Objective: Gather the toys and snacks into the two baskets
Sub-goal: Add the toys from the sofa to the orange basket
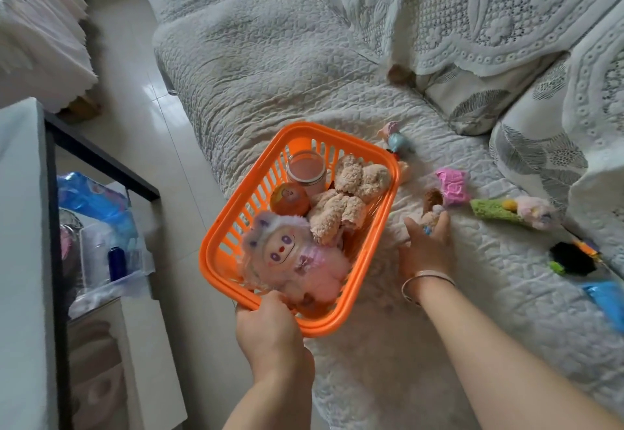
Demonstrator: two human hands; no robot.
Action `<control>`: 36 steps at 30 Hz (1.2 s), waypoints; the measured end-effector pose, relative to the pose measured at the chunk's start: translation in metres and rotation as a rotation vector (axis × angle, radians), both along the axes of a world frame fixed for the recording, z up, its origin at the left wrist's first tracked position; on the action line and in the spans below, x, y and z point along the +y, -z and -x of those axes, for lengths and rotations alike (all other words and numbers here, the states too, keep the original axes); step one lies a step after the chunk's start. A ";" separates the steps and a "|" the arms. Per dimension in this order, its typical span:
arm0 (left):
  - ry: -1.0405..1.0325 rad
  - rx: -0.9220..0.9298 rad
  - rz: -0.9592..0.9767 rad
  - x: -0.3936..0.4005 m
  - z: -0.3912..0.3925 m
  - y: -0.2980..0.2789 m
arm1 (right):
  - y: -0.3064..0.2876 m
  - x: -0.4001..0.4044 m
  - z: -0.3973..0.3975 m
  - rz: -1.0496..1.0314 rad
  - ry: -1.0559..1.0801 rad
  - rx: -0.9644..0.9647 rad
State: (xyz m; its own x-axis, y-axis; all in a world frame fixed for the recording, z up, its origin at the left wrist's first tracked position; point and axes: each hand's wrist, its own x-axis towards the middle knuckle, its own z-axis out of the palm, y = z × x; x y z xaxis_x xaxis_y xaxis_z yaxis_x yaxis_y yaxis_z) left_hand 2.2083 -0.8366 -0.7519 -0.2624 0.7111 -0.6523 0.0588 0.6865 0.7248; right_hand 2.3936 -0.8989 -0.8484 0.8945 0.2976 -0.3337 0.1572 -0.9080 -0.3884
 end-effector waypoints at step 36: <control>0.245 -0.025 0.018 -0.053 -0.007 -0.050 | -0.147 -0.008 -0.003 -0.410 -0.621 -0.675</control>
State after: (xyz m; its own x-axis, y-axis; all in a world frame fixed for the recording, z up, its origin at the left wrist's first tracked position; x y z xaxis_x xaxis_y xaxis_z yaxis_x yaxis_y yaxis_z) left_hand 2.2151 -0.8896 -0.7015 -0.0676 0.7398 -0.6695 0.2076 0.6668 0.7158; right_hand 2.3965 -0.9068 -0.7011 0.5060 0.7538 0.4193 0.8604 -0.4064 -0.3076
